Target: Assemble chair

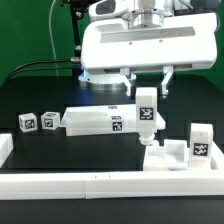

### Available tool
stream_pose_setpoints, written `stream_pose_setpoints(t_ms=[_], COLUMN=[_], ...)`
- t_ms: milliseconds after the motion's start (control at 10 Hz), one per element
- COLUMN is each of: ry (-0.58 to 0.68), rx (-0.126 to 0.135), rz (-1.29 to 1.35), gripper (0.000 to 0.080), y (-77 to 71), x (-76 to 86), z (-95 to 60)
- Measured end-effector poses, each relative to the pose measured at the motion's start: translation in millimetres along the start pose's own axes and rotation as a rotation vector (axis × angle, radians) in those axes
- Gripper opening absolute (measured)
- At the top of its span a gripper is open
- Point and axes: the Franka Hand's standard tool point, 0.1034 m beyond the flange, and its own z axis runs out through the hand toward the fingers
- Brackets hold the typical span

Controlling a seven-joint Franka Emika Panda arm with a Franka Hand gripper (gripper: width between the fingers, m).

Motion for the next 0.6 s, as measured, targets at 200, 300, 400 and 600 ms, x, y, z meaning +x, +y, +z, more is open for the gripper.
stream_pose_setpoints(t_ms=[200, 300, 400, 600], ry=[0.005, 0.005, 0.004, -0.007], rx=[-0.001, -0.003, -0.004, -0.007], rz=[-0.003, -0.007, -0.013, -0.027], gripper=[0.0287, 0.0287, 0.0287, 0.0287], y=[-2.7, -4.6, -7.7, -11.4], x=[2.8, 3.4, 3.1, -6.2], z=[8.4, 15.3, 22.1, 29.9])
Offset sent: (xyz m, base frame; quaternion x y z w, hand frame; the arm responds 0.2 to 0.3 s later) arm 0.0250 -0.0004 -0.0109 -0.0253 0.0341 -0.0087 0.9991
